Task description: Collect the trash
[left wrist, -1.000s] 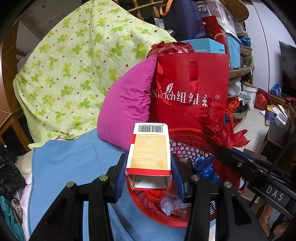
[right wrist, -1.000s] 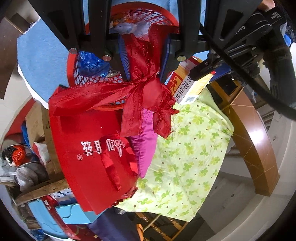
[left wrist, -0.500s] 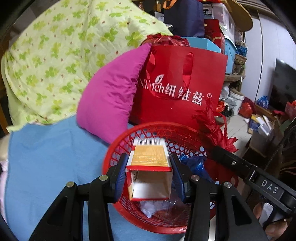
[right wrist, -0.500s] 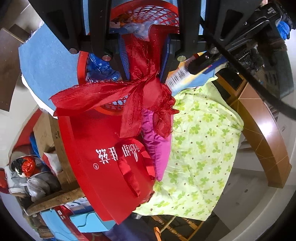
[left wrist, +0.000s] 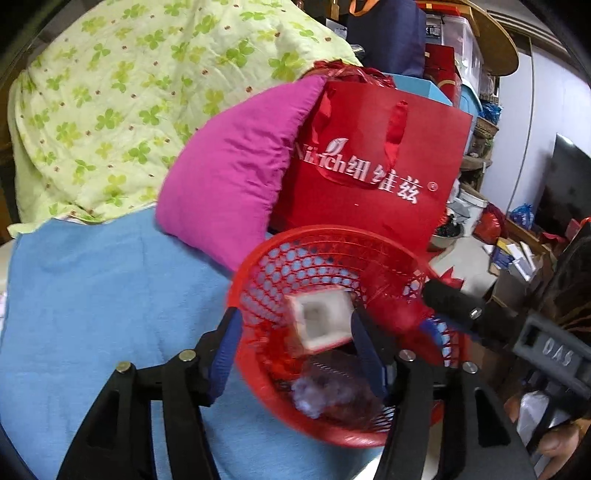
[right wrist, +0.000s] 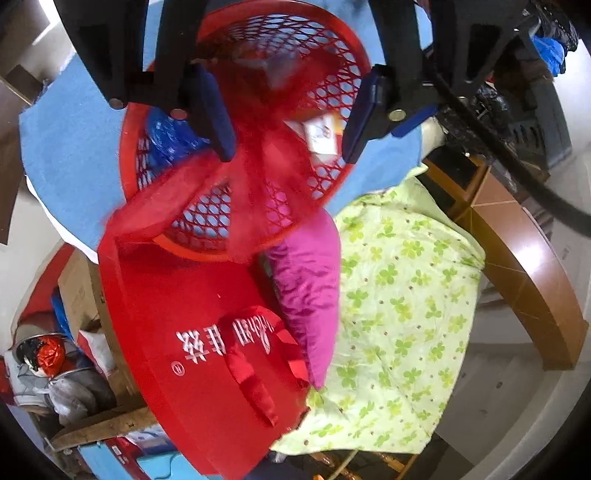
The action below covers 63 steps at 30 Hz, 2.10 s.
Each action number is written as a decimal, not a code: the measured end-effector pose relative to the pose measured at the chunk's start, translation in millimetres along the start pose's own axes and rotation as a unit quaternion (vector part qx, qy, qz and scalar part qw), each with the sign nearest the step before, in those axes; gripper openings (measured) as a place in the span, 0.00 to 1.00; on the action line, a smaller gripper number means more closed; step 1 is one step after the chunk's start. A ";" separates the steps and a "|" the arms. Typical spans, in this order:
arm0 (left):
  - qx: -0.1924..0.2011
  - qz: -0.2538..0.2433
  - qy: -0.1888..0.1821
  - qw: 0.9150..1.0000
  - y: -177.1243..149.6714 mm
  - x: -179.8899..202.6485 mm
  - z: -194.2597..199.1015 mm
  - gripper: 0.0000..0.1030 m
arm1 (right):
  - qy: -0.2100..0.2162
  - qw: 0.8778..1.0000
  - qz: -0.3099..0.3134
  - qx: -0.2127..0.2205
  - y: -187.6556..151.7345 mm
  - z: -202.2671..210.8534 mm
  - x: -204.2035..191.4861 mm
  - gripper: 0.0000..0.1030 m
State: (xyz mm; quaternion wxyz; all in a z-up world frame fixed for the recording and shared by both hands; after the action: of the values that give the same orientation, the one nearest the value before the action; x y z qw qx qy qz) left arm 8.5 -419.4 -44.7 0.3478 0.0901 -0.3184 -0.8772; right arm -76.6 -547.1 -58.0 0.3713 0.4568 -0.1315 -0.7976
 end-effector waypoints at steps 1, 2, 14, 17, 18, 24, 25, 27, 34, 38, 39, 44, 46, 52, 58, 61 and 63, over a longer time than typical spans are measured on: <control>0.002 0.001 0.008 1.000 -1.3 -4.4 3.0 0.65 | 0.001 1.000 0.005 0.004 0.4 0.5 -3.9 0.63; 0.003 0.003 0.016 1.000 -2.8 -8.3 5.1 0.66 | 0.003 1.000 0.009 0.010 0.5 1.2 -8.1 0.63; 0.029 0.003 0.068 0.997 -12.8 -30.5 49.9 0.79 | -0.041 0.996 0.059 0.055 -6.7 8.2 -38.9 0.63; 0.043 -0.001 0.077 0.996 -14.4 -32.9 63.7 0.81 | -0.056 0.995 0.059 0.063 -13.2 14.4 -36.0 0.63; 0.046 -0.002 0.079 0.996 -15.0 -34.0 68.3 0.81 | -0.055 0.995 0.058 0.066 -16.1 17.7 -35.9 0.63; 0.057 -0.006 0.086 0.995 -20.6 -41.5 89.4 0.84 | -0.068 0.993 0.063 0.073 -39.8 39.8 -38.5 0.63; 0.058 -0.006 0.087 0.994 -21.8 -42.8 92.3 0.84 | -0.073 0.993 0.066 0.071 -46.0 44.2 -39.9 0.63; 0.061 -0.005 0.089 0.994 -24.0 -46.2 98.2 0.85 | -0.085 0.992 0.072 0.066 -54.2 50.4 -41.9 0.63; 0.063 0.008 0.103 0.993 -33.5 -55.2 118.4 0.92 | -0.129 0.986 0.094 0.044 -73.5 80.0 -56.7 0.63; 0.066 0.017 0.115 0.991 -40.1 -59.2 132.1 0.94 | -0.146 0.983 0.106 0.033 -80.7 96.0 -74.4 0.63; 0.066 0.020 0.121 0.990 -41.8 -61.3 135.2 0.94 | -0.149 0.982 0.110 0.031 -80.4 98.1 -77.0 0.63; 0.066 0.041 0.181 0.980 -52.3 -72.9 153.0 0.96 | -0.160 0.978 0.130 0.033 -87.4 113.4 -100.9 0.63; 0.062 0.046 0.197 0.977 -57.0 -75.1 159.1 0.96 | -0.168 0.976 0.135 0.039 -90.2 120.1 -109.7 0.63; 0.048 0.039 0.181 0.982 -67.3 -68.6 175.8 0.96 | -0.183 0.973 0.130 0.048 -96.6 136.9 -123.2 0.63; 0.063 0.017 0.185 0.981 -69.8 -56.0 196.3 0.96 | -0.202 0.968 0.139 0.048 -107.9 151.6 -127.2 0.63; 0.064 0.014 0.180 0.981 -71.5 -51.3 201.5 0.96 | -0.203 0.968 0.141 0.046 -112.6 155.5 -127.7 0.63; 0.065 0.010 0.177 0.982 -73.2 -47.5 204.5 0.96 | -0.201 0.969 0.140 0.045 -114.4 157.4 -127.3 0.63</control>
State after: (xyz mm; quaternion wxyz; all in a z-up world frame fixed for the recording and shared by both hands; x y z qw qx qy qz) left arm -74.4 -245.6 66.5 0.4008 0.2636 -0.3089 -0.8212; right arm -221.6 -397.9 45.7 0.4243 0.2804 -0.3017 -0.8064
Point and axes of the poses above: each gripper's, at about its wrist camera, not at the fingertips, and z roughly against the way its jaws point, x to its right, y to its top, the point moved 8 cm from there along -z, roughly the way its jaws point, and after that the axes turned 15 degrees about -x, right-handed, at the moved point
